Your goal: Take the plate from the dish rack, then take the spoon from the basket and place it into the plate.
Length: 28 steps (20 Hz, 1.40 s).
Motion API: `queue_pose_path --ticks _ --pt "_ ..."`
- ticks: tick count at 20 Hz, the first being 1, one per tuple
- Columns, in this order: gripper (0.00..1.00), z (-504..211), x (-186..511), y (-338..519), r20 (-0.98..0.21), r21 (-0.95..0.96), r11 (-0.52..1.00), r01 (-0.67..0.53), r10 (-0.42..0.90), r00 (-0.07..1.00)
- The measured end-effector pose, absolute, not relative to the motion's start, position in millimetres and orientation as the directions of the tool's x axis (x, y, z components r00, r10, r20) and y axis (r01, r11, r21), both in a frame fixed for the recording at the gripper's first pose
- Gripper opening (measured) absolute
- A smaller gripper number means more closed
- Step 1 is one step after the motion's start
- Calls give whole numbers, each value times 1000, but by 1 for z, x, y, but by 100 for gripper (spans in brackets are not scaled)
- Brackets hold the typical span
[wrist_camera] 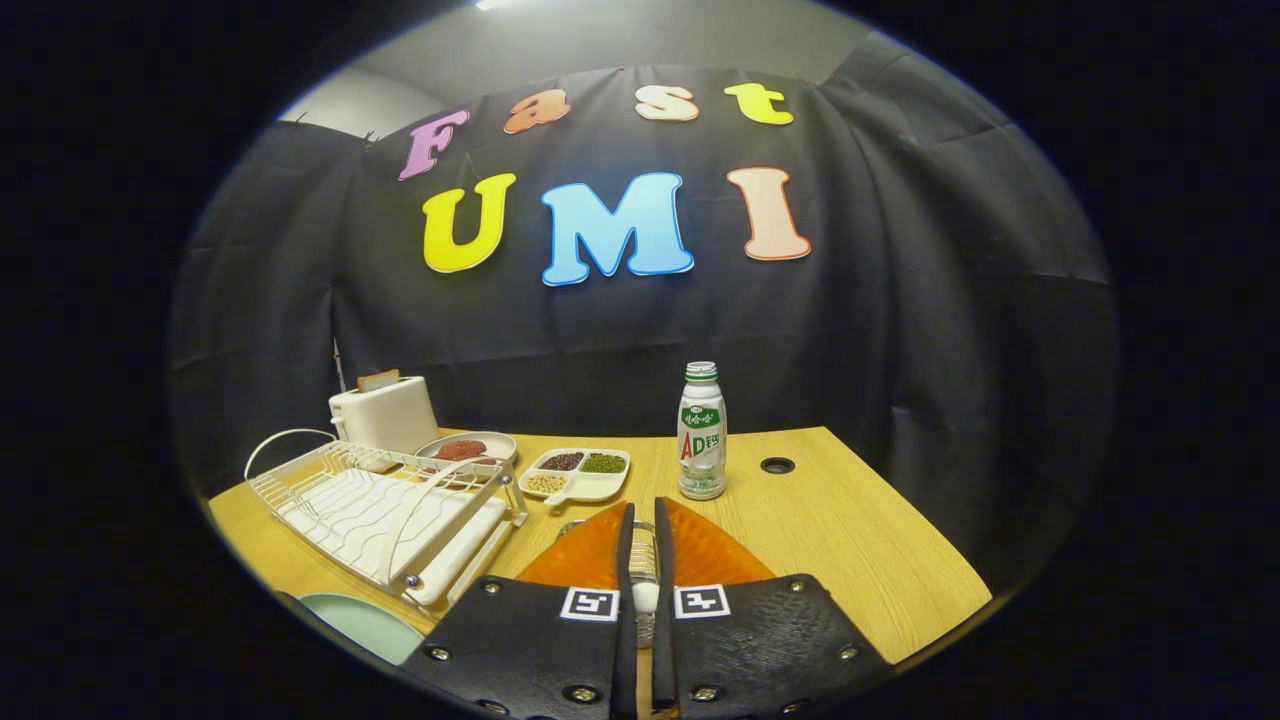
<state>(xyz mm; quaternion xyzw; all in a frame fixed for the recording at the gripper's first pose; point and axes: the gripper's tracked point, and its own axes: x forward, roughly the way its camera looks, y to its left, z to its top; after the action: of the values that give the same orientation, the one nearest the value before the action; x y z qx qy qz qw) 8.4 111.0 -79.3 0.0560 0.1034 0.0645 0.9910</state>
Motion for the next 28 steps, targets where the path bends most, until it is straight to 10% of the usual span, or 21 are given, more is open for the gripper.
queue_pose_path --ticks 16,28 --pt "6 32 -74 126 -254 68 990 -121 135 958" --pt "6 1 -125 234 -378 98 928 -360 369 849"
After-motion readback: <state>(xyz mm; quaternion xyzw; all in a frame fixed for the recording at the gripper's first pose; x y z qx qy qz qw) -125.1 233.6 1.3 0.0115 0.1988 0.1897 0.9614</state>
